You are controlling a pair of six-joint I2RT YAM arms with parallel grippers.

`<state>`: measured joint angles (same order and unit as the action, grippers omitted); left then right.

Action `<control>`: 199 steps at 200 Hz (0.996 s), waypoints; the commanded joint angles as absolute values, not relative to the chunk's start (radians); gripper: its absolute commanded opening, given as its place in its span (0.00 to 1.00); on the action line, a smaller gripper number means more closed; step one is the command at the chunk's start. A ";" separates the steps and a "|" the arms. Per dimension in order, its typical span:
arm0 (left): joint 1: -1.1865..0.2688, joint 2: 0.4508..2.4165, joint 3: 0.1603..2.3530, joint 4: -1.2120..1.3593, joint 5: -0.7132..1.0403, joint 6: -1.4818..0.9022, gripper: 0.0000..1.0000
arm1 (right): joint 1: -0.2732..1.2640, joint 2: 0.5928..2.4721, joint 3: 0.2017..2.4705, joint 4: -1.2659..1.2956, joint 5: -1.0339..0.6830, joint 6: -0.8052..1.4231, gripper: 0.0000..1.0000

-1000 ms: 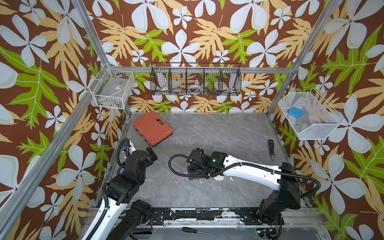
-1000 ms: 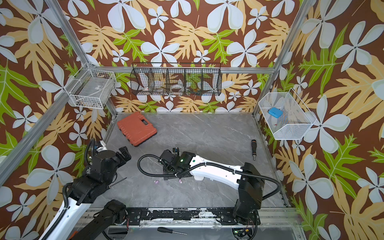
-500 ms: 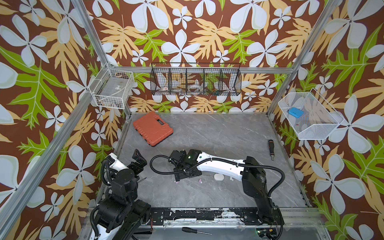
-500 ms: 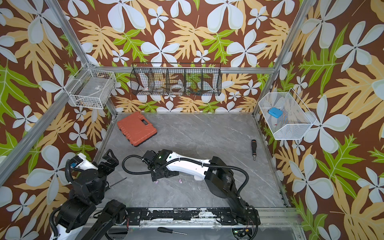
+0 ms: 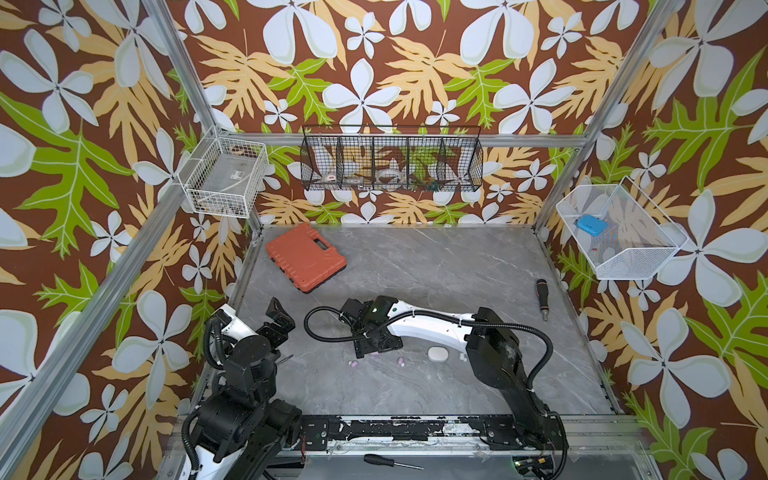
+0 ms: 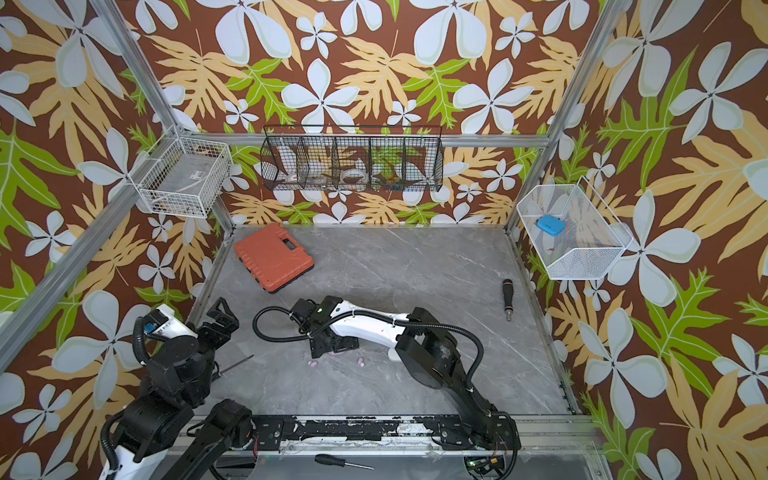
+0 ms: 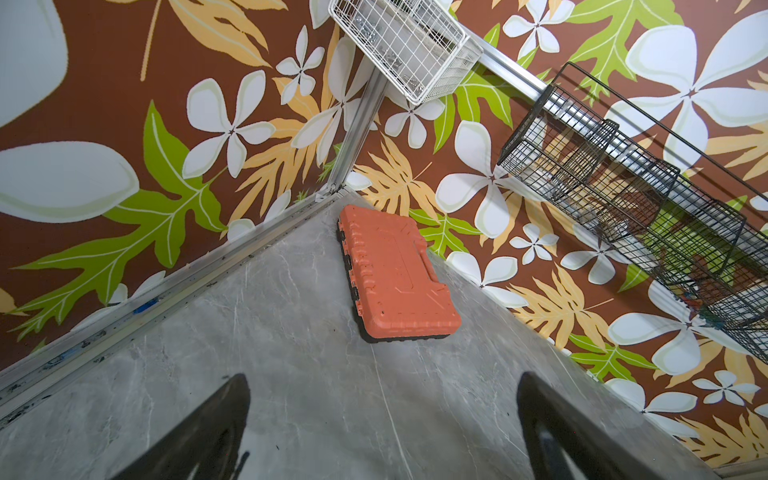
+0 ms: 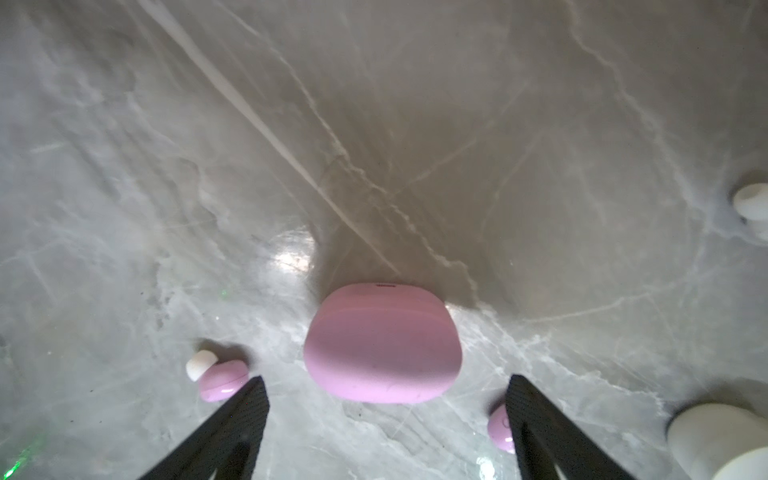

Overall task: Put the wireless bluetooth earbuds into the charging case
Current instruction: 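Lower the right gripper over the pink case and close on it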

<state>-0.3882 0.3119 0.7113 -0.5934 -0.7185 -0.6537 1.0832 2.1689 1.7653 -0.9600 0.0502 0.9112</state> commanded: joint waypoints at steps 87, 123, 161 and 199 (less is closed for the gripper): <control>-0.387 0.333 0.709 -0.568 -0.723 -0.648 1.00 | 1.078 2.179 1.762 -0.929 0.063 0.882 0.78; -0.387 0.337 0.709 -0.569 -0.723 -0.648 1.00 | 1.077 2.184 1.765 -0.922 0.060 0.879 0.75; -0.387 0.339 0.710 -0.571 -0.723 -0.649 1.00 | 1.076 2.188 1.757 -0.917 0.059 0.882 0.72; -0.387 0.339 0.710 -0.572 -0.722 -0.651 1.00 | 1.077 2.181 1.744 -0.911 0.069 0.887 0.71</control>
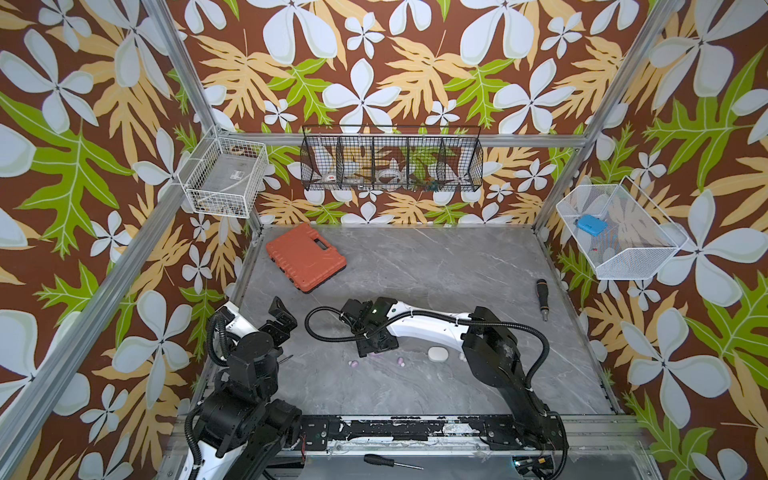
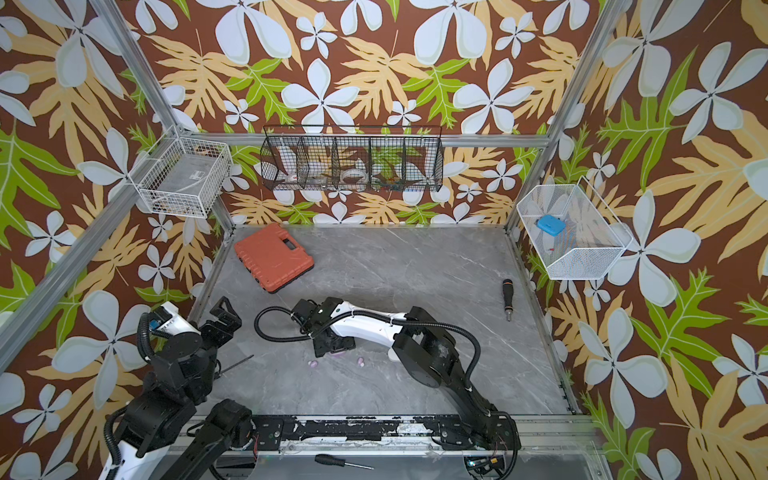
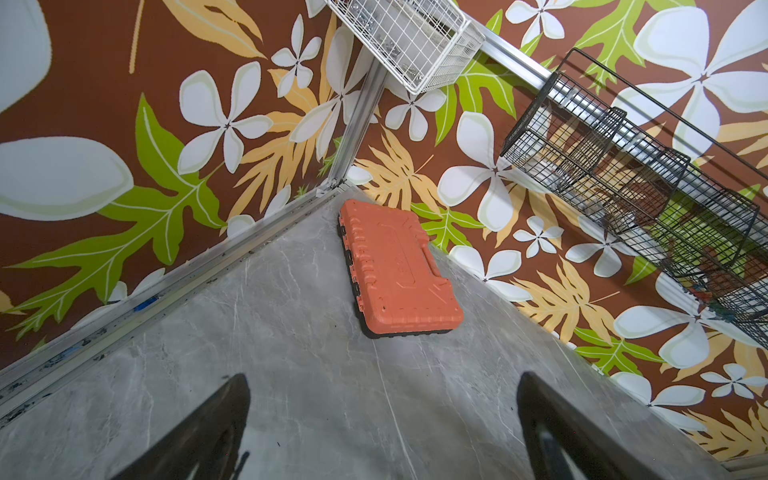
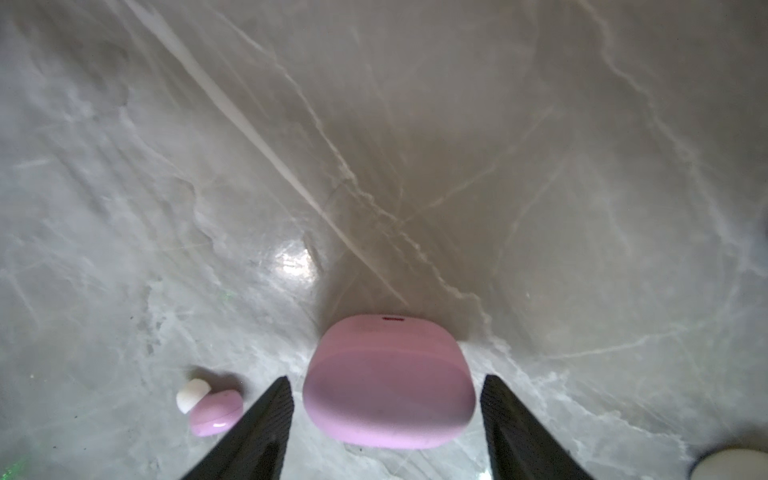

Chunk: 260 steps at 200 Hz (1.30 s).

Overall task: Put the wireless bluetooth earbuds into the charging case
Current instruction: 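Lower the right gripper over the pink case and close on it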

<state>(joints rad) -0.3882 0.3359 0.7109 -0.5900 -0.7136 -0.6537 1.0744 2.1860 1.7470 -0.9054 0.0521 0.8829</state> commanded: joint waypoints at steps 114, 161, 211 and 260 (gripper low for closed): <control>-0.387 0.347 0.710 -0.574 -0.724 -0.651 1.00 | 1.076 2.175 1.721 -0.884 0.063 0.894 0.69; -0.387 0.348 0.710 -0.574 -0.723 -0.652 1.00 | 1.077 2.168 1.708 -0.876 0.063 0.899 0.66; -0.387 0.351 0.712 -0.574 -0.723 -0.652 1.00 | 1.076 2.159 1.685 -0.861 0.061 0.900 0.63; -0.387 0.359 0.711 -0.574 -0.720 -0.651 1.00 | 1.077 2.154 1.672 -0.851 0.057 0.899 0.61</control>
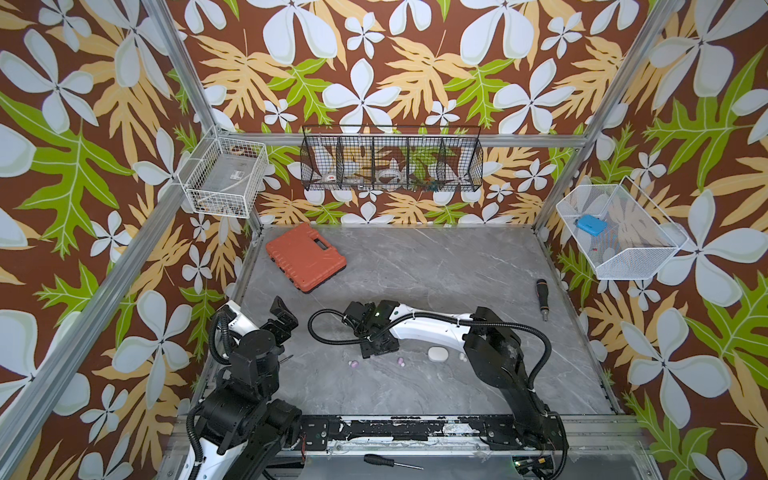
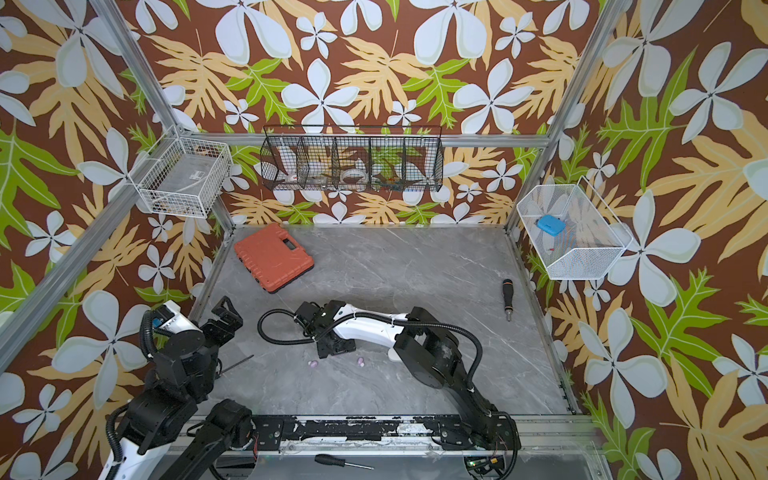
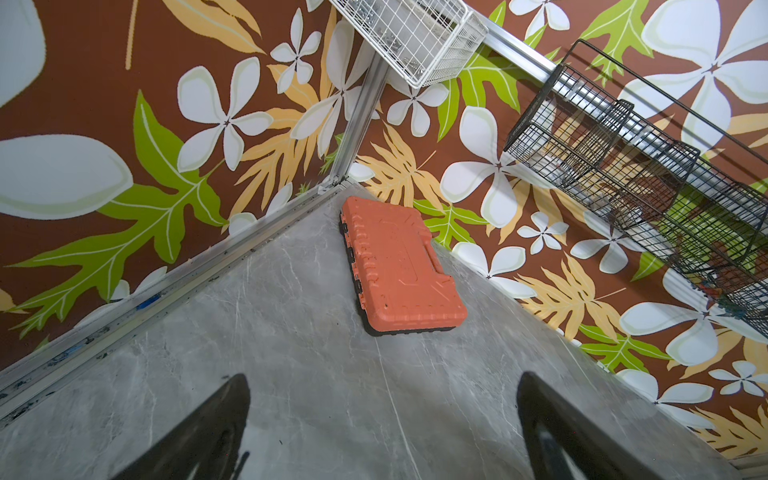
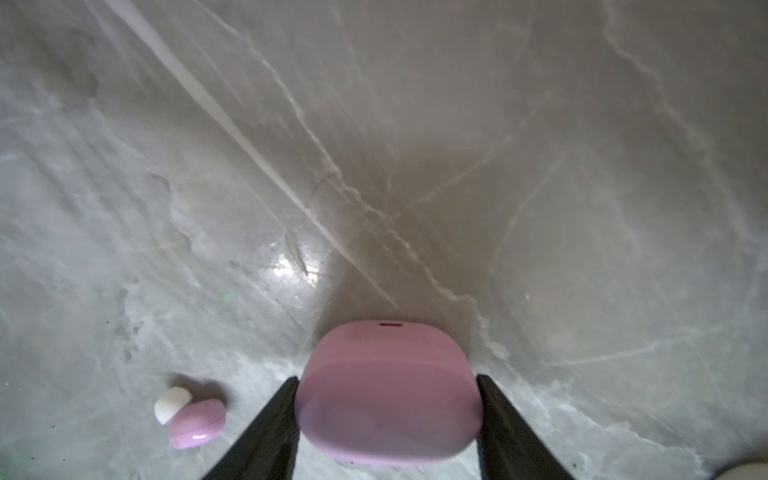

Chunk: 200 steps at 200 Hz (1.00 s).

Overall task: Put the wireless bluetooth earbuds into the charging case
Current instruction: 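Lower the right gripper over the pink case and close on it, then lift the pink case with the right gripper while the left gripper approaches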

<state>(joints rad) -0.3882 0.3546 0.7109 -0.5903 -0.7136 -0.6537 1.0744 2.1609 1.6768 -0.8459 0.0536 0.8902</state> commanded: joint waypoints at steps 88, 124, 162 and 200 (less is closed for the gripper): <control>-0.388 0.307 0.591 -0.385 -0.459 -0.465 1.00 | 1.076 2.037 1.597 -0.801 0.088 0.885 0.57; -0.406 0.342 0.539 -0.287 -0.271 -0.340 1.00 | 1.075 1.948 1.538 -0.790 0.131 0.882 0.57; -0.456 0.361 0.502 -0.225 -0.073 -0.074 1.00 | 1.068 1.847 1.469 -0.781 0.147 0.879 0.56; -0.480 0.348 0.476 -0.185 0.006 0.091 1.00 | 1.059 1.753 1.422 -0.784 0.164 0.869 0.55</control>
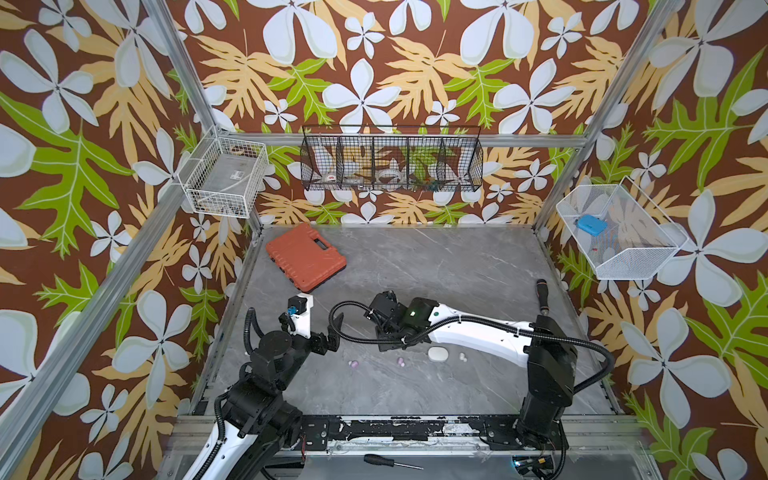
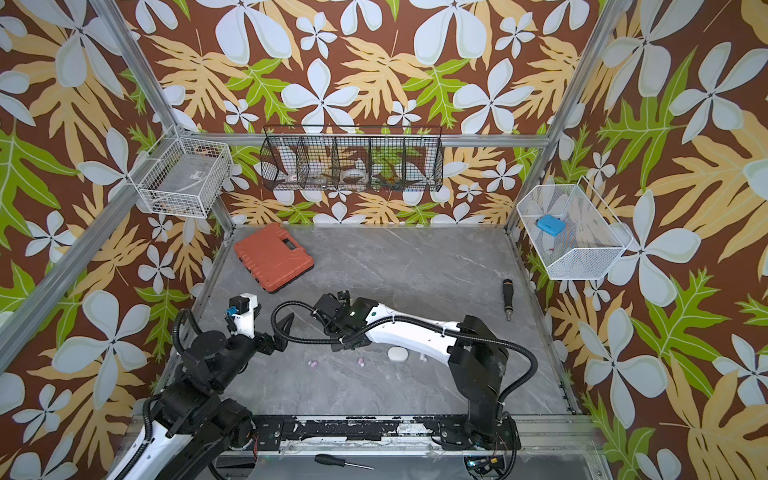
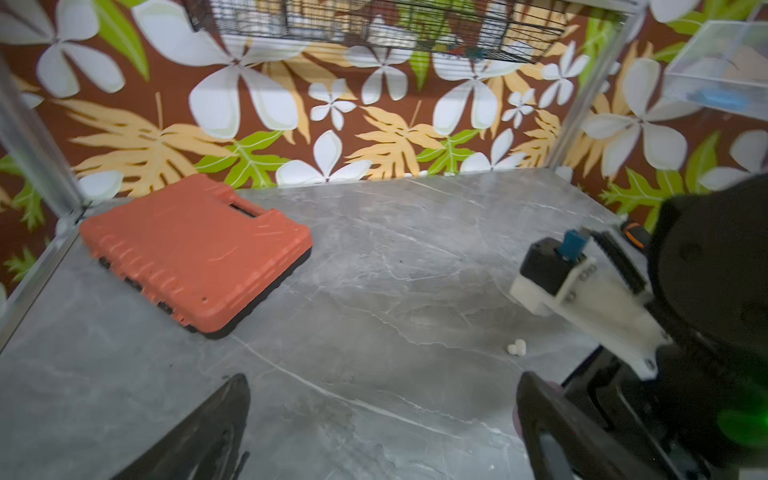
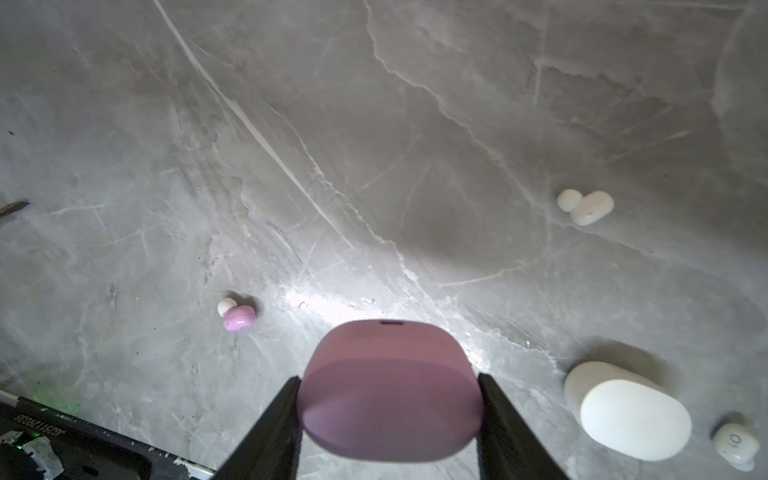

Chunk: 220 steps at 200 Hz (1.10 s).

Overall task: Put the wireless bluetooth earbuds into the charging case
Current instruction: 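Lift the pink case with the right gripper while the left gripper approaches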

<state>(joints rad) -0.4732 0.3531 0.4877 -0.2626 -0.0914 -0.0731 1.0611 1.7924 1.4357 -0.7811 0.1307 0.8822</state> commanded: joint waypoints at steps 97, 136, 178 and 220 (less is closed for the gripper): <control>-0.640 0.340 0.296 -0.061 0.115 0.470 1.00 | 1.057 1.641 1.430 -0.803 0.152 0.823 0.53; -0.672 0.365 0.246 0.020 0.150 0.548 1.00 | 1.056 1.596 1.411 -0.777 0.118 0.812 0.53; -0.678 0.482 0.278 0.074 0.209 0.558 1.00 | 1.057 1.539 1.357 -0.704 0.048 0.795 0.54; -0.684 0.602 0.317 0.124 0.264 0.565 1.00 | 1.057 1.489 1.312 -0.632 -0.013 0.787 0.53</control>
<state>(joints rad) -0.6800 0.5568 0.2951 0.0536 0.2085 0.5510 1.0550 1.5093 1.3296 -0.6971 0.0284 0.8040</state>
